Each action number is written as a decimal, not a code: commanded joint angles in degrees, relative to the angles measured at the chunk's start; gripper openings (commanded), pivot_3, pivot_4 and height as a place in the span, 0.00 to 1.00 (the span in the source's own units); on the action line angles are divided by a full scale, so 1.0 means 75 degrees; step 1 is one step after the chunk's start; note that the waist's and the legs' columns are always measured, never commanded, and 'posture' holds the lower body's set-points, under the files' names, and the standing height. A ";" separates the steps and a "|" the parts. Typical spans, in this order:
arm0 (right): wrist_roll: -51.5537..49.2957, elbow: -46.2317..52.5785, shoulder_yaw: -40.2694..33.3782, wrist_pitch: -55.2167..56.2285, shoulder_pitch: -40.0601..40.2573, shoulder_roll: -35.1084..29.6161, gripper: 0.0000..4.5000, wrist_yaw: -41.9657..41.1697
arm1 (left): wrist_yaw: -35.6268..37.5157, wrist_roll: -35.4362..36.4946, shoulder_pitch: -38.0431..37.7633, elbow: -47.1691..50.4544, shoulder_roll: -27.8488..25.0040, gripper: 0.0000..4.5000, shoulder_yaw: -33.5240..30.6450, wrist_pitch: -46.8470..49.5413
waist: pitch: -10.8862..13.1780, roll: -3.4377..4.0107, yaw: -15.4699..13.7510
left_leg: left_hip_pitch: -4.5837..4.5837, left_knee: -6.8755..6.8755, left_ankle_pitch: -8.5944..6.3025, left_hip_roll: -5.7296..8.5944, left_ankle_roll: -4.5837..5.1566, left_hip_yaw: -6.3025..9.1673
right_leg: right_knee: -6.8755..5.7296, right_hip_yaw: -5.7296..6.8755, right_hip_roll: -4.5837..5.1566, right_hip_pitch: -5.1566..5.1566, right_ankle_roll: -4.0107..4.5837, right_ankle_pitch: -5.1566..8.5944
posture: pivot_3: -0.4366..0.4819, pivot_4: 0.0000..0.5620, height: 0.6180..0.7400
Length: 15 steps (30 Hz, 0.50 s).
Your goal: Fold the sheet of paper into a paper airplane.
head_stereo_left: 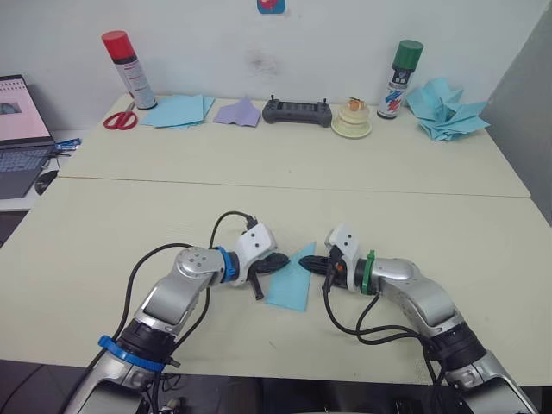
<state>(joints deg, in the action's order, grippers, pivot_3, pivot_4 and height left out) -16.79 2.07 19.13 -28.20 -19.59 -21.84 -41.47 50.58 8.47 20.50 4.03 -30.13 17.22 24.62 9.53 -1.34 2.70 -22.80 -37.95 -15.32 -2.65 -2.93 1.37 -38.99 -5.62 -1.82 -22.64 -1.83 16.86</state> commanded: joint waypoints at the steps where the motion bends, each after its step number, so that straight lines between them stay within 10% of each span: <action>1: 0.0176 -0.0192 -0.0259 -0.0227 0.0134 0.0044 0.00 0.0287 | -0.0021 -0.0201 -0.0091 0.0073 0.0021 0.00 0.0205 0.0020 | 0.0000 0.0000 -0.0005 | 0.0000 -0.0001 0.0000 0.0000 0.0000 0.0000 | 0.0000 0.0000 0.0000 0.0001 0.0000 0.0000 | 0.48 0.27 1.00; 15: 0.0499 -0.0962 -0.1360 -0.0074 0.0360 0.0881 0.00 0.1977 | 0.0128 -0.0509 -0.0347 -0.0119 -0.0118 0.00 0.0379 -0.0102 | -0.0016 0.0003 -0.0003 | 0.0055 0.0001 0.0000 0.0000 0.0000 0.0002 | 0.0001 0.0001 0.0001 0.0053 0.0000 0.0001 | 0.48 0.27 1.00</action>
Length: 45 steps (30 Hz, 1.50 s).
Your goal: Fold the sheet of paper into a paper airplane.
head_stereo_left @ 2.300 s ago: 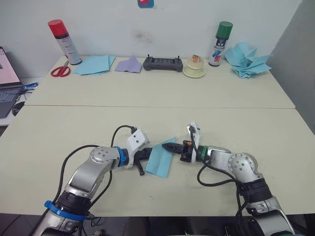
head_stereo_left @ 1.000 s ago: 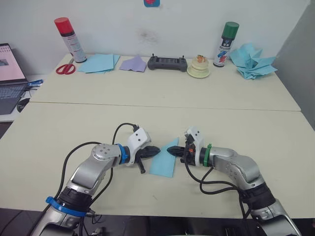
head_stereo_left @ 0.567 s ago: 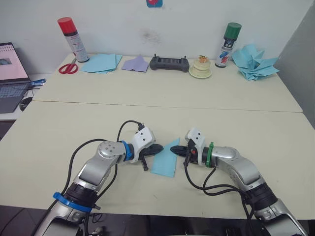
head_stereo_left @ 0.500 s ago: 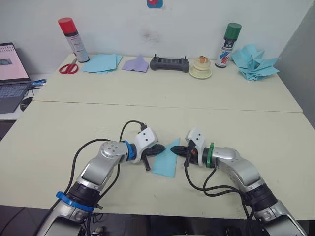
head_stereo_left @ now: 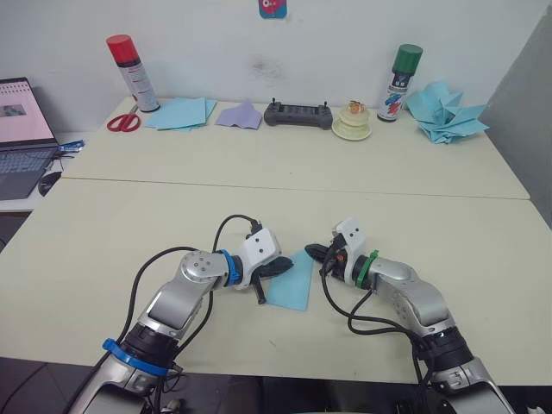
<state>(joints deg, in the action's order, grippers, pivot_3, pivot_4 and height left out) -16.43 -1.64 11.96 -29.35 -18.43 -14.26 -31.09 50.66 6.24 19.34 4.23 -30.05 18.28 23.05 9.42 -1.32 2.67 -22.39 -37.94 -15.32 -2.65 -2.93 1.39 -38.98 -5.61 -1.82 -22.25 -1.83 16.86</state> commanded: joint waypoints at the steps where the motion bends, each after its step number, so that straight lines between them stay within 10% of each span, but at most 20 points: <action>1: 0.0488 -0.0481 -0.0403 0.0126 0.0218 -0.0139 0.00 0.0657 | 0.0125 -0.0215 -0.0191 -0.0149 -0.0138 0.00 0.0236 0.0105 | -0.0003 0.0000 0.0000 | 0.0002 0.0000 0.0000 0.0000 0.0000 0.0000 | 0.0000 0.0000 0.0000 0.0002 0.0000 0.0000 | 0.48 0.27 1.00; 12: 0.0537 -0.0359 -0.0596 0.0222 0.0065 -0.0085 0.00 0.1054 | 0.0015 -0.0294 -0.0006 -0.0377 0.0007 0.00 0.0234 -0.0035 | -0.0023 0.0005 -0.0039 | 0.0007 0.0000 0.0000 0.0003 0.0000 -0.0001 | 0.0000 -0.0003 0.0001 0.0007 0.0000 0.0000 | 0.48 0.27 1.00; 45: -0.0255 0.2292 0.1842 -0.1812 0.1290 -0.2134 0.00 -0.2784 | 0.0146 -0.0365 -0.0218 -0.0246 -0.0116 0.00 0.0323 0.0054 | -0.0037 0.0011 -0.0086 | 0.0007 0.0014 -0.0001 -0.0002 0.0000 0.0003 | 0.0006 0.0000 -0.0004 0.0002 0.0014 0.0013 | 0.48 0.27 1.00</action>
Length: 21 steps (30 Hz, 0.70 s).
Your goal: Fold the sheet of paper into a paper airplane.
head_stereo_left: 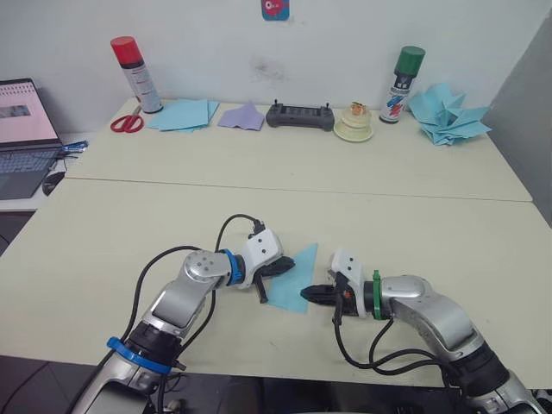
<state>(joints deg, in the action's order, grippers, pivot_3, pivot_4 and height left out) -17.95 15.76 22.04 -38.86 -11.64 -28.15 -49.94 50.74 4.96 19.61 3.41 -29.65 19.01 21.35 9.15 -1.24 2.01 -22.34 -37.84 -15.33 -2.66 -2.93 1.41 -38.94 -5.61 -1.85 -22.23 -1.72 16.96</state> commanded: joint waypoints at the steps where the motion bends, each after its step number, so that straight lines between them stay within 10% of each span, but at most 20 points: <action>1: -0.0117 0.0092 0.0514 -0.0600 0.0442 -0.0387 0.00 -0.0362 | 0.0139 -0.0195 -0.0248 -0.0149 -0.0180 0.00 0.0228 0.0277 | -0.0001 0.0001 0.0001 | 0.0000 0.0001 0.0000 0.0000 0.0000 -0.0001 | 0.0001 -0.0001 0.0000 0.0000 -0.0001 0.0002 | 0.48 0.27 1.00; 21: 0.0053 -0.0614 -0.0702 0.0053 -0.0522 0.0920 0.00 0.1481 | 0.0094 -0.0299 0.0274 -0.0980 0.0215 0.00 0.0241 -0.0177 | 0.0004 -0.0001 -0.0033 | -0.0014 -0.0009 0.0001 0.0008 -0.0001 -0.0002 | 0.0003 -0.0004 0.0003 -0.0004 -0.0018 -0.0001 | 0.48 0.27 1.00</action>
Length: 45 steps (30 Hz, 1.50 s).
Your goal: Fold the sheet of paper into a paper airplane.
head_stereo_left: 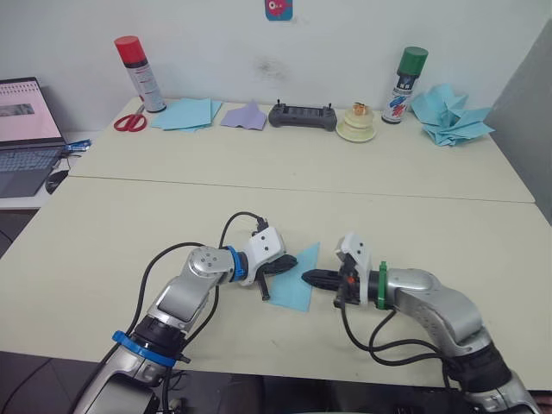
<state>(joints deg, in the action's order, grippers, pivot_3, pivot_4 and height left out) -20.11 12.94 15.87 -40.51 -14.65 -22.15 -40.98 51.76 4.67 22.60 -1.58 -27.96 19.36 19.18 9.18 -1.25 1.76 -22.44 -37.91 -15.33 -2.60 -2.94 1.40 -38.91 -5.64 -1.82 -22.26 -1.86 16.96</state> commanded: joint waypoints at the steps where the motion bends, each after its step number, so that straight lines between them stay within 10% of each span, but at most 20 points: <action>1: 0.0452 -0.0364 0.0117 0.0308 -0.0139 0.0185 0.00 0.0404 | -0.0034 -0.0262 -0.0131 -0.0307 -0.0014 0.00 0.0185 0.0113 | 0.0000 0.0001 0.0005 | -0.0005 0.0000 0.0000 0.0000 0.0000 -0.0002 | 0.0001 -0.0001 0.0000 -0.0003 0.0000 0.0000 | 0.48 0.27 1.00; 20: 0.1132 -0.1968 -0.0770 0.0988 -0.0471 0.0638 0.00 0.1970 | 0.0136 -0.0247 -0.0473 -0.0053 -0.0268 0.00 0.0150 0.0239 | -0.0009 0.0003 0.0035 | 0.0017 0.0005 0.0000 -0.0005 0.0000 0.0000 | -0.0007 -0.0001 -0.0001 0.0008 0.0005 0.0001 | 0.48 0.27 1.00; 45: -0.0111 0.0042 0.0745 -0.0664 0.0343 -0.0736 0.00 -0.0969 | 0.0164 -0.0348 -0.0651 0.0121 -0.0285 0.00 0.0203 0.0165 | -0.0010 0.0008 0.0032 | 0.0010 0.0013 -0.0001 -0.0007 0.0001 0.0003 | 0.0001 0.0003 -0.0001 0.0005 0.0018 0.0010 | 0.48 0.27 1.00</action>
<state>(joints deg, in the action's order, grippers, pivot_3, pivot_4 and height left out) -19.86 13.62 18.33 -41.46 -13.88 -26.47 -45.84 52.51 4.01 19.83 1.23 -29.18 18.67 18.52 9.10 -1.19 2.00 -22.36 -37.80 -15.34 -2.65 -2.93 1.42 -38.91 -5.62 -1.83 -22.22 -1.72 17.04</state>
